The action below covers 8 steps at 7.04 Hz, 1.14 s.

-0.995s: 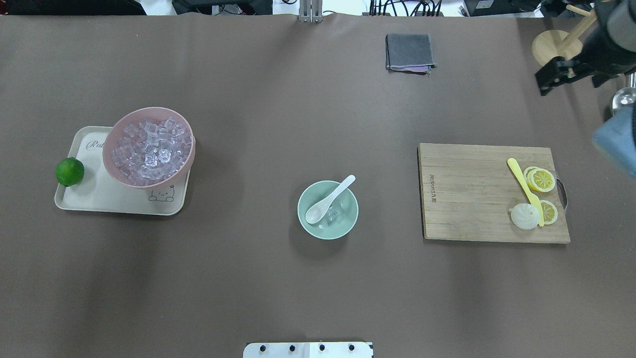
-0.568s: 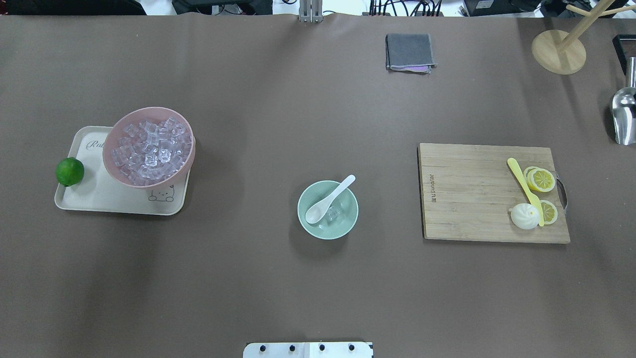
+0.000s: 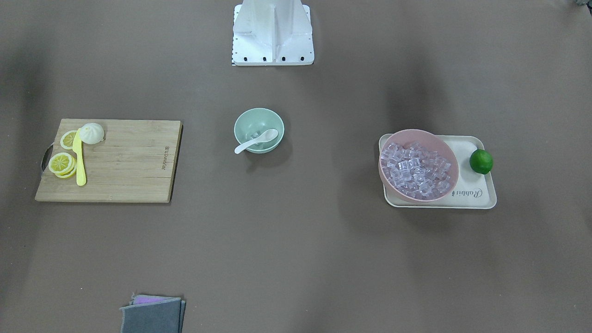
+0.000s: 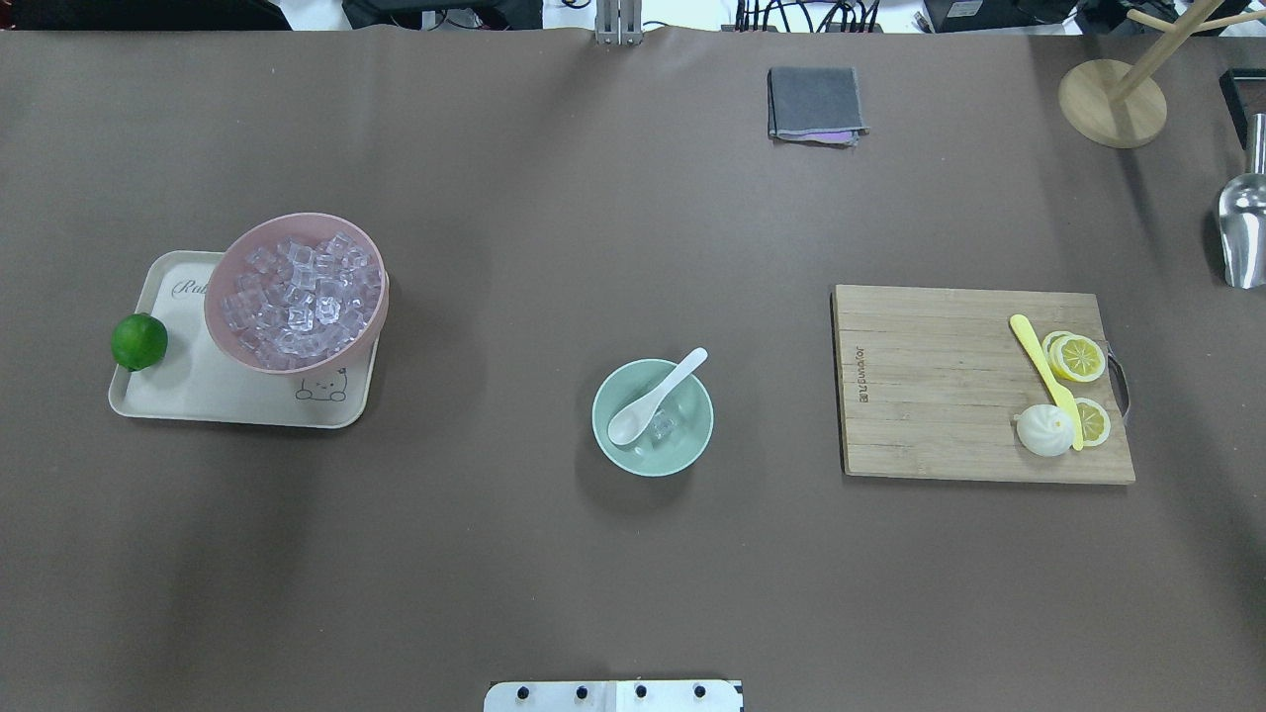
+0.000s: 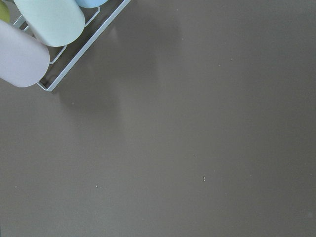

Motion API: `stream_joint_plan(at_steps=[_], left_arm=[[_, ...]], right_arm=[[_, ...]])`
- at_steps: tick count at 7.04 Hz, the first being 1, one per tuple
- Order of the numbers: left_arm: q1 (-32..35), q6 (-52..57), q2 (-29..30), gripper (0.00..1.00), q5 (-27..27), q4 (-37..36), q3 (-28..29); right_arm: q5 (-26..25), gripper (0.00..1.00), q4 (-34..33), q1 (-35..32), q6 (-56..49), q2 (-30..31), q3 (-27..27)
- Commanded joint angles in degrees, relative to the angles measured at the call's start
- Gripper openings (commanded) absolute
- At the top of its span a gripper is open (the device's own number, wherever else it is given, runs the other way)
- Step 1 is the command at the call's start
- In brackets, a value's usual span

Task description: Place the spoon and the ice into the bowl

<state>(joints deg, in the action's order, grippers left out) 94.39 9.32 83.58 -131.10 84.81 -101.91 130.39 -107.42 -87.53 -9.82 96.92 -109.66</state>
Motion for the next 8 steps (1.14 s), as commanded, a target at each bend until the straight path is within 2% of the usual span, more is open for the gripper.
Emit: stream_joint_plan(at_steps=[1,5,8], left_arm=[[0.0,0.0,-0.1,0.99,0.0,0.0,-0.2],[-0.2,0.5,-0.7,0.99,0.1,0.0,-0.2],[-0.2,0.5,-0.9,0.99,0.1,0.0,0.1]], right_arm=[[1.4,1.0,2.6,-0.3,-0.6,1.2,3.6],[2.0,1.0,12.0,-0.2,-0.6,1.7,9.4],[2.1,1.0,12.0,-0.2,-0.6,1.7,9.5]])
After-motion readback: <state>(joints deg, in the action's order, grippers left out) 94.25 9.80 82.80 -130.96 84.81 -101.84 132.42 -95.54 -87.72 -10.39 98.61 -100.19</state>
